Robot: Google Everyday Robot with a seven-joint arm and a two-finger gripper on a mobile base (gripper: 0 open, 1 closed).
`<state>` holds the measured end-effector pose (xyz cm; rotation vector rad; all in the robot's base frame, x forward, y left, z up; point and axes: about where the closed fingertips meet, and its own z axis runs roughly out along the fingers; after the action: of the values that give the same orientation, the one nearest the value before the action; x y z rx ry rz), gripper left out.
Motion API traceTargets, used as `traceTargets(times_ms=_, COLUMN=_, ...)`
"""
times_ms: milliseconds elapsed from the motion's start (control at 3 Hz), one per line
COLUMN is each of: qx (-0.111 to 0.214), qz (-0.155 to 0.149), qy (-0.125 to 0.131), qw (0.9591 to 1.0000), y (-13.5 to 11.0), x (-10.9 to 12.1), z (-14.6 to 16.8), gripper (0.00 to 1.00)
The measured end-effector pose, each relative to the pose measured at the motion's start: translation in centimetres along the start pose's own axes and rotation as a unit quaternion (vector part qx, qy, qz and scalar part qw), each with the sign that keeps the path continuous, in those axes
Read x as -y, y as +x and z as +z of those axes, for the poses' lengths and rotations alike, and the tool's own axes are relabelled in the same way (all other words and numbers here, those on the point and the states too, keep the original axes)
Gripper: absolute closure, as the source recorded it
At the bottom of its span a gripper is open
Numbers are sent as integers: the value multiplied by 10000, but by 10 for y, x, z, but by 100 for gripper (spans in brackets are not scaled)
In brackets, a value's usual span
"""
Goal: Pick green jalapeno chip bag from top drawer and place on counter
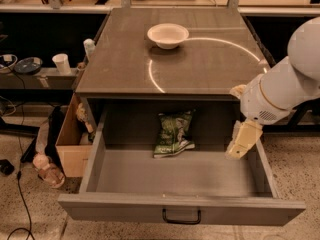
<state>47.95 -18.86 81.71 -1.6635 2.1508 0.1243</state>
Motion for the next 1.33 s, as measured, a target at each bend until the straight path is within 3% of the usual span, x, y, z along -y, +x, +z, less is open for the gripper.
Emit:
traceTargets(times_ms=333, qx=-101, qz=21, qy=-310, qw=9995, y=4, x=3, z=49, gripper=0)
traceTargets(times_ms=1333, qx=-170, qz=247, qy=-415, qw=9987, y=21, x=-13, z=92, gripper=0)
